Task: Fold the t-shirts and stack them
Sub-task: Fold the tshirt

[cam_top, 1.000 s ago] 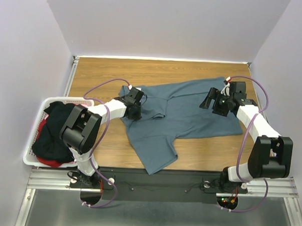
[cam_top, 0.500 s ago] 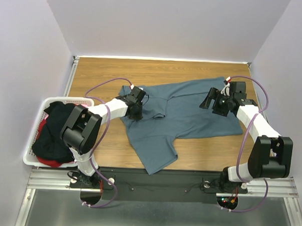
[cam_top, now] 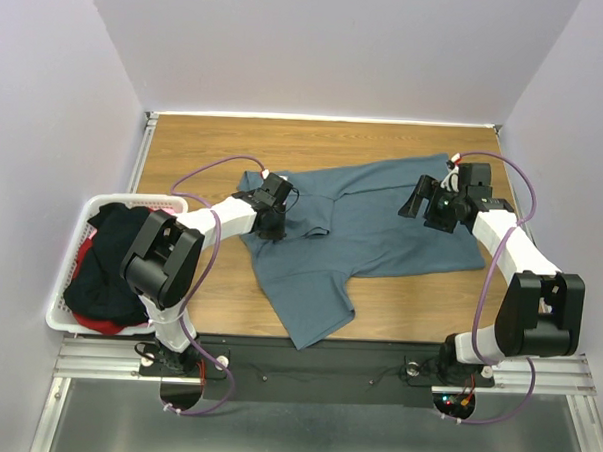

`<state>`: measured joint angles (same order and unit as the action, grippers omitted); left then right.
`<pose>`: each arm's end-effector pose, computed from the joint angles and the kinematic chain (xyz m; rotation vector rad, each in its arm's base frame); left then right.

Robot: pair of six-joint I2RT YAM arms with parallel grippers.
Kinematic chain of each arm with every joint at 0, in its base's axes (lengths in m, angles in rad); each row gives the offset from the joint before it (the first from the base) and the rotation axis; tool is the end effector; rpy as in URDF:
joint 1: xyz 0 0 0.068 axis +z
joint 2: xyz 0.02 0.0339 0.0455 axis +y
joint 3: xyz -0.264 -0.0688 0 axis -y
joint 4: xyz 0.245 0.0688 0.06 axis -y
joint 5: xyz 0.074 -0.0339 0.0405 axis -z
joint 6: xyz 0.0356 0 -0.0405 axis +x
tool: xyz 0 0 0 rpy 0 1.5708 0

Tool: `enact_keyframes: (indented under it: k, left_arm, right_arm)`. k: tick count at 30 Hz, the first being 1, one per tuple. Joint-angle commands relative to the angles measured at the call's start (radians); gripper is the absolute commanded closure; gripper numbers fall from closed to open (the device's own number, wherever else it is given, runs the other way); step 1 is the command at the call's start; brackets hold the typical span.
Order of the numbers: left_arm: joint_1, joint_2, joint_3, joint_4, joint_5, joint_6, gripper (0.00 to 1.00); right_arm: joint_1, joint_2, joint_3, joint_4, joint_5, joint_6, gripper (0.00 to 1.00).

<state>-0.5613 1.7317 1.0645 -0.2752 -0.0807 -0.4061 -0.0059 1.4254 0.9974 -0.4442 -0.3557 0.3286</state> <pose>0.3031 -0.1872 0.1811 0.1633 2.5285 -0.2923 0.2987 0.0106 0.2454 0.2495 2.4403 0.5775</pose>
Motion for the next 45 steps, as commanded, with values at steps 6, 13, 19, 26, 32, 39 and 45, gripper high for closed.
enact_keyframes:
  k: [6, 13, 19, 26, 32, 39, 45]
  left_arm:
    - [-0.008, -0.023, 0.057, -0.018, -0.014, 0.004, 0.75]
    - [-0.008, -0.043, 0.043, -0.035, -0.013, -0.007, 0.94]
    - [-0.008, -0.107, 0.003, -0.065, 0.019, -0.045, 1.00]
    - [-0.008, -0.147, 0.012, -0.110, 0.052, -0.069, 1.00]
    - [-0.005, -0.130, -0.001, -0.133, 0.050, -0.079, 1.00]
    - [-0.005, -0.152, -0.015, -0.156, 0.076, -0.083, 1.00]
    - [-0.003, -0.169, -0.009, -0.174, 0.107, -0.088, 1.00]
  right_arm:
    - [0.003, -0.036, 0.000, 0.015, -0.006, -0.011, 0.09]
    - [0.004, -0.048, -0.005, 0.013, 0.001, -0.010, 0.09]
    - [0.003, -0.056, -0.011, 0.013, 0.006, -0.010, 0.09]
    - [0.003, -0.066, -0.017, 0.013, 0.009, -0.010, 0.09]
    - [0.004, -0.062, -0.016, 0.013, 0.003, -0.010, 0.09]
    - [0.004, -0.059, -0.011, 0.013, 0.008, -0.003, 0.09]
    - [0.004, -0.056, -0.009, 0.013, 0.008, 0.000, 0.09]
